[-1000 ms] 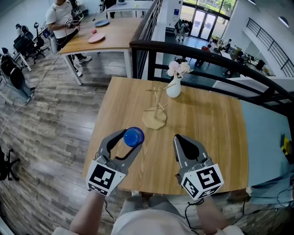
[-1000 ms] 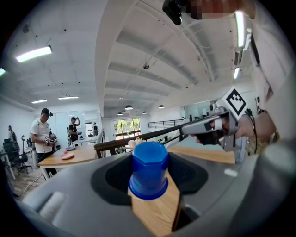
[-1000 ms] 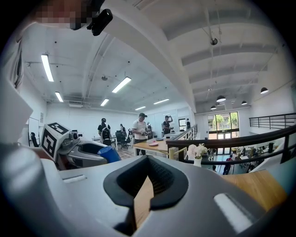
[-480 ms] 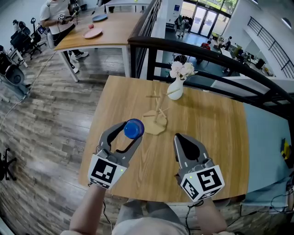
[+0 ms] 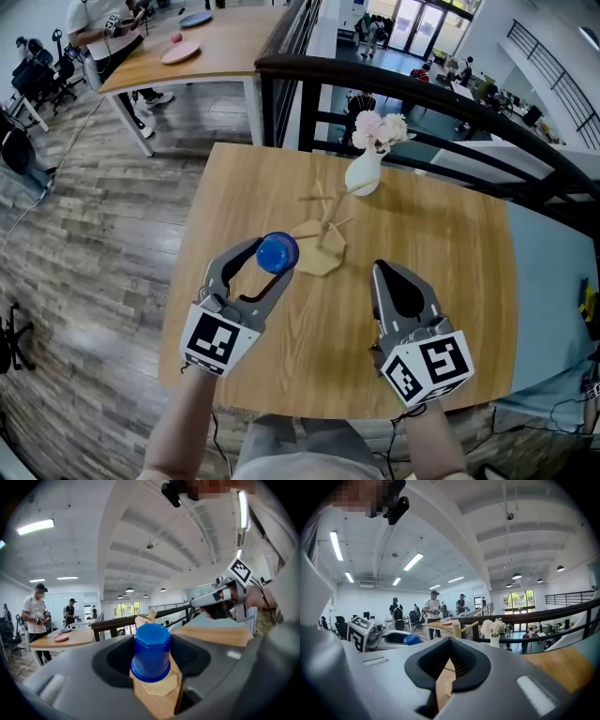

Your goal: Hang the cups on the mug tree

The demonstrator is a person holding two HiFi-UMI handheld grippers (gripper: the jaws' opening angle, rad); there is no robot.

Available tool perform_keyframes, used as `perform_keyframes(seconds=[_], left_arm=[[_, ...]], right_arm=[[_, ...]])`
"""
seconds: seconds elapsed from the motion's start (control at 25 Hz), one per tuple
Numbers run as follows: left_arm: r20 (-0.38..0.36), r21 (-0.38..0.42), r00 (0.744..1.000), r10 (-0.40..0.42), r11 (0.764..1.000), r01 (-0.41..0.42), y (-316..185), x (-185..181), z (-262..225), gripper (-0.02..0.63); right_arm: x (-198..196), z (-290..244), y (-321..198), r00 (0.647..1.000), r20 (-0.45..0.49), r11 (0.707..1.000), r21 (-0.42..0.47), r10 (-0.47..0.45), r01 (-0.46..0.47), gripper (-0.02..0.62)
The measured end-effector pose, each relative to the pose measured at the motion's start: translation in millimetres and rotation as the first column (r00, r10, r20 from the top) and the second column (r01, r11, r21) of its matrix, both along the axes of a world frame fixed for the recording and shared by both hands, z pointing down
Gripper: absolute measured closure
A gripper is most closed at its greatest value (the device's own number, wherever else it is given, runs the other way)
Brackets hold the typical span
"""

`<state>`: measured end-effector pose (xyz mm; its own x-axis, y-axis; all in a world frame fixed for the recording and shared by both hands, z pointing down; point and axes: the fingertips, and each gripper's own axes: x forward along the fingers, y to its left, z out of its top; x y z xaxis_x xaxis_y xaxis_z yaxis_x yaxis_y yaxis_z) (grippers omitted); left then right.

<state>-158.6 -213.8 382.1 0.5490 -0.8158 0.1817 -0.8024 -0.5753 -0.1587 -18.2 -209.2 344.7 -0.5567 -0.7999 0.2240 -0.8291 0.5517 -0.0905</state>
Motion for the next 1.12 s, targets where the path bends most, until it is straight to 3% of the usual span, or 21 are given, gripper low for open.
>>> perform_keyframes(seconds=[0.12, 0.32, 1.12], left_arm=[[0.018, -0.006, 1.0, 0.018, 1.0, -0.017, -14, 2, 20, 0.383], [-0.015, -0.044, 1.0, 0.024, 0.999, -0.025, -36, 5, 52, 0.383], [-0.046, -0.202, 0.999, 0.0, 0.979, -0.01, -84, 13, 147, 0.379]], right_arm=[[2, 20, -12, 1.0, -0.02, 1.0, -0.012, 0.016, -0.017, 0.595], [6, 51, -30, 0.998, -0.056, 0.998, -0.042, 0.036, -0.038, 0.595], [14, 126, -61, 0.997, -0.058, 0.983, -0.173, 0.05, -0.06, 0.595]])
